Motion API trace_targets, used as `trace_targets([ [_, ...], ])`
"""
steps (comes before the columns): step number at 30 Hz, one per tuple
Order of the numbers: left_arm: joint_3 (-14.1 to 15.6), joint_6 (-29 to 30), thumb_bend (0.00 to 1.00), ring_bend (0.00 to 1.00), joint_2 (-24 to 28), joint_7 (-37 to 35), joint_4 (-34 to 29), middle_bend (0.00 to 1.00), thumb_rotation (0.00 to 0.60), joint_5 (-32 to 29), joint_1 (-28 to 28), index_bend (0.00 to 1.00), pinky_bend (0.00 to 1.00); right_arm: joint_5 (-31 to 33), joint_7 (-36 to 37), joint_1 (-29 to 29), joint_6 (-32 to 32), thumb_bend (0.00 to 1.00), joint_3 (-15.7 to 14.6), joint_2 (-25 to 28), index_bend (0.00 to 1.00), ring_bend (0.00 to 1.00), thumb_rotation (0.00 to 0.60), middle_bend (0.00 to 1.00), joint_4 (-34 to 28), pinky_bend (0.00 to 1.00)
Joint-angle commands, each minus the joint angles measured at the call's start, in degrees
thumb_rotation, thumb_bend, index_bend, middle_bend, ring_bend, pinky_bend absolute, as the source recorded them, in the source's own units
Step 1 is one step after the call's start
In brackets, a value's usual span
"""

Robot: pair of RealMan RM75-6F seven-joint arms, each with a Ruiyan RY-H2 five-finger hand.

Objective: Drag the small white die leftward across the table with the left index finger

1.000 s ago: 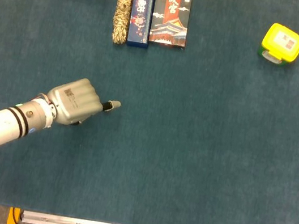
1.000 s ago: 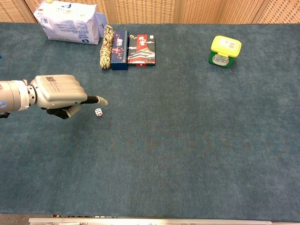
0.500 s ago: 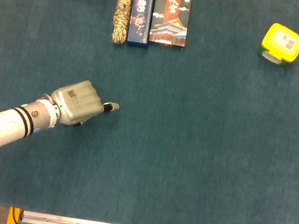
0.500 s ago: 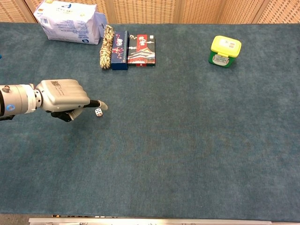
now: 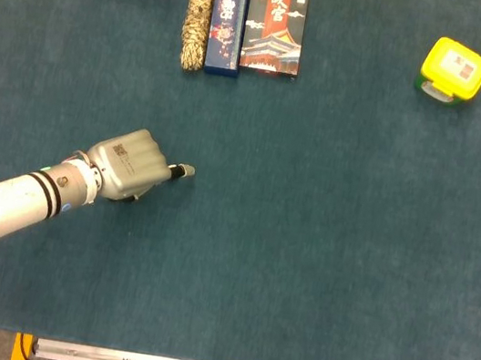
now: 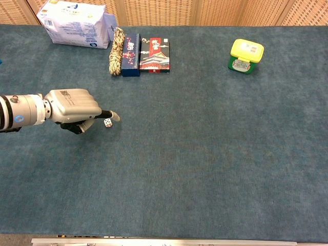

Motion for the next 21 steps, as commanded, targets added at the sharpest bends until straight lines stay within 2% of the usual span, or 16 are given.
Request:
trace_targets([
  [1,0.19,0.13,1.0,0.99,-0.27,-0.21,0.35,1.0,0.6,-0.11,-0.06,0.11,1.0,0.39,-0.35,0.07,-0.26,0.16,0.09,0.03,0.33,0.19,0.6,0.32,-0.05,0.35],
  [11,0.81,1.5,1.0,0.99,-1.75,-2.44,2.15,1.0,0.6,0.32,0.25,0.12,1.0,1.5,-1.56,0.02,-0.35,0.16,0.43,-0.14,0.33,0.19,0.6,0.32,-0.15,0.35],
  [21,2.11,1.96,1.0,0.99,-0.86,-3.95,2.34,1.0,0.6,0.83,0.63,0.12,1.0,1.35,-2.52,0.39,-1.5,0.16,-0.03,-0.06,0.33,0.19,0.6,0.32,-0.37,0.35],
])
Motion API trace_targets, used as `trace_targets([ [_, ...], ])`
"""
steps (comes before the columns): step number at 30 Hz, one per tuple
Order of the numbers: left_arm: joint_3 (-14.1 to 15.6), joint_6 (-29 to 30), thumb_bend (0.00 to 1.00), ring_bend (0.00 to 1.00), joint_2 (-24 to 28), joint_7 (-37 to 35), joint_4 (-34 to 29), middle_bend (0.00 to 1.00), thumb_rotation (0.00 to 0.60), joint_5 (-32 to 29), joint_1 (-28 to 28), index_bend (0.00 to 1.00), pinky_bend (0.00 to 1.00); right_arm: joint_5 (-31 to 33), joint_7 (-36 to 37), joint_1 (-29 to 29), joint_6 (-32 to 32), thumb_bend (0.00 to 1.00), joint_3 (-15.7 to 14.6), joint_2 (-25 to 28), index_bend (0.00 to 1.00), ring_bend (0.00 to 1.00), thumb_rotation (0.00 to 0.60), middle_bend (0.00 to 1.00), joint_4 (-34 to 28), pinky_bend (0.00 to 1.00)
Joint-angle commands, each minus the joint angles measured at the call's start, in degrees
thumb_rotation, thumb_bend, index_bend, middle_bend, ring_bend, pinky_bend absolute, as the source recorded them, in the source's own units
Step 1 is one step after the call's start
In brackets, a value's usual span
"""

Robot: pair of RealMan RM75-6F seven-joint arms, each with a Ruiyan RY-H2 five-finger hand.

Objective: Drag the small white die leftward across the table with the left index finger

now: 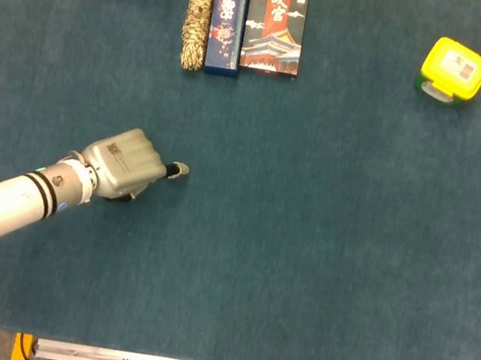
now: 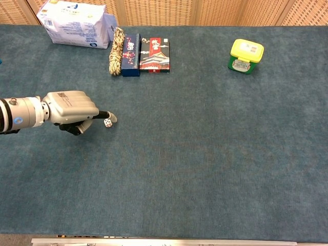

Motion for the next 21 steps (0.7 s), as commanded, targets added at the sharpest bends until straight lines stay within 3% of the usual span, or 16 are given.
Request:
trace_targets([
  [1,0.37,-0.03,1.0,0.99,0.33,-0.22,0.17,1.0,0.6,-0.05,0.14,0.12,1.0,-0.17,0.11,0.03,0.07,0.16,-0.01,0.02,0.33,0.19,0.6,0.32,-0.04,0.35],
  [21,1.23,1.28,1.0,0.99,2.46,-1.05,-1.21,1.0,0.6,-0.51,0.92,0.15,1.0,-0.78,0.45,0.01,0.2,0.16,-0.17,-0.02,0.33,0.19,0.6,0.32,0.09,0.35],
])
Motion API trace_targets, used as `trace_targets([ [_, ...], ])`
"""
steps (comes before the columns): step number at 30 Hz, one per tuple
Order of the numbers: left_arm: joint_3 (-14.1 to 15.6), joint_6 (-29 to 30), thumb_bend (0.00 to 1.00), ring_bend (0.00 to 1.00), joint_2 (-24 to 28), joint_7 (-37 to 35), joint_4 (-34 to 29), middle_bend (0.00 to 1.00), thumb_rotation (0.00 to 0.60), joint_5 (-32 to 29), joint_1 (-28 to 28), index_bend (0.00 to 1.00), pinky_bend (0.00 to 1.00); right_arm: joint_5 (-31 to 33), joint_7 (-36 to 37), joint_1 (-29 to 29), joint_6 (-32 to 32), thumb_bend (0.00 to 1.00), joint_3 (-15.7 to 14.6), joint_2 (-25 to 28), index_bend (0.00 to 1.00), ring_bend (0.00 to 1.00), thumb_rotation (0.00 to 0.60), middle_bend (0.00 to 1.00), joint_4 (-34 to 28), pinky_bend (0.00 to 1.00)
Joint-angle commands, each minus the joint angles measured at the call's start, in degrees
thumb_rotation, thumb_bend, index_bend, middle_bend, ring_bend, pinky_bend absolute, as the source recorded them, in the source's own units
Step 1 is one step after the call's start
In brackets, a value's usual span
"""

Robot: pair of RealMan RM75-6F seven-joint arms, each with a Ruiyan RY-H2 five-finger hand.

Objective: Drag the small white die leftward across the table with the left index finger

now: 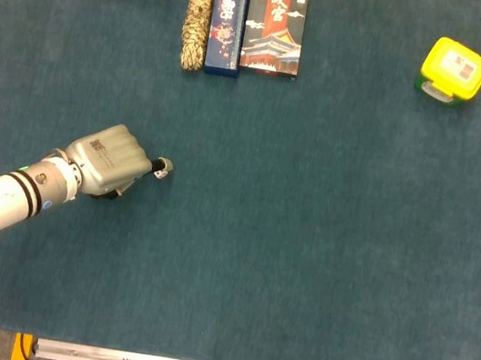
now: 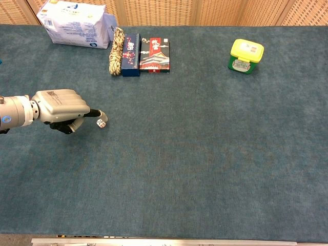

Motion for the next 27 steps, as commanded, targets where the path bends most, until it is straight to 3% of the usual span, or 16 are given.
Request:
trace_targets([
  [1,0.17,0.22,1.0,0.99,0.24,0.21,-0.26,1.0,0.6,0.02,0.15,0.15,1.0,-0.02,-0.02,0.01,-0.02,0.16,-0.01,-0.03,0.33,0.19,0.6,0.32,0.02,0.35],
  [27,1.72,4.36,1.0,0.99,5.53,0.86,-6.21,1.0,0.6,1.25,3.18,0.16,1.0,-0.29,-0.69,0.1,-0.02,0.16,-0.18,-0.31,0.33,0.19,0.6,0.32,0.09,0.35],
])
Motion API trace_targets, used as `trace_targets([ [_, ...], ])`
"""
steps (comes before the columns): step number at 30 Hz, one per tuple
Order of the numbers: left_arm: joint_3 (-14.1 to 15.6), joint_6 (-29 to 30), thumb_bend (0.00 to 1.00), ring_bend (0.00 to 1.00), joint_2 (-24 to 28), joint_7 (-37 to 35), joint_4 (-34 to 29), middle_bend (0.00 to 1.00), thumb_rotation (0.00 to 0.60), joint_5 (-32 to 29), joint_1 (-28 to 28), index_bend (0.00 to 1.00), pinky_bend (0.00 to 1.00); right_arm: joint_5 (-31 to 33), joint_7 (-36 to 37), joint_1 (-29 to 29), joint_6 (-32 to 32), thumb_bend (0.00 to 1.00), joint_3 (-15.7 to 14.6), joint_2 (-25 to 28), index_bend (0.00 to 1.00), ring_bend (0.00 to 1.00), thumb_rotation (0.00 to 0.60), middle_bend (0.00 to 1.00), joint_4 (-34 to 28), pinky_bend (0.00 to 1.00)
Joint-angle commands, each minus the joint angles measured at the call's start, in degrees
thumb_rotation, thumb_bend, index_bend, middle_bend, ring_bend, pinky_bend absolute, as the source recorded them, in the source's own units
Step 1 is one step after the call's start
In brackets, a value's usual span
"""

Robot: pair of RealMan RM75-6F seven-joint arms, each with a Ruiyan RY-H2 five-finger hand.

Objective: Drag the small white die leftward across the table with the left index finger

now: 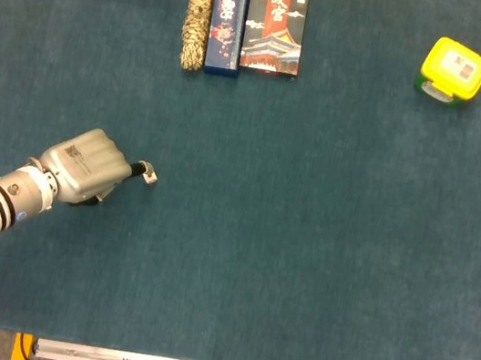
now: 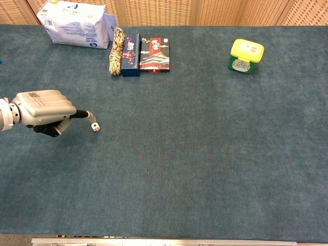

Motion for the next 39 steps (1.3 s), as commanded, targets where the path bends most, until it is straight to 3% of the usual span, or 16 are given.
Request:
trace_targets([
  [1,0.01,0.17,1.0,0.99,0.37,-0.4,-0.8,1.0,0.6,0.5,0.18,0.16,1.0,-0.03,-0.04,-0.02,0.04,0.16,-0.02,-0.01,0.33,0.19,0.6,0.32,-0.03,0.35],
  [19,-0.21,-0.73,1.0,0.99,-1.19,-2.19,-0.25,1.0,0.6,1.29,0.45,0.17,1.0,-2.07,3.24,-0.49,-0.54,0.17,-1.16,2.34,0.33,0.19,0.6,0.32,-1.37,0.35],
  [39,-0.56,-1.73,1.0,0.99,-4.13,-3.48,2.15,1.0,0.6,0.84,0.5,0.17,1.0,-0.44,1.72,-0.64,-0.2,0.2,-0.67,2.28,0.33,0.19,0.6,0.32,-1.28,0.35],
])
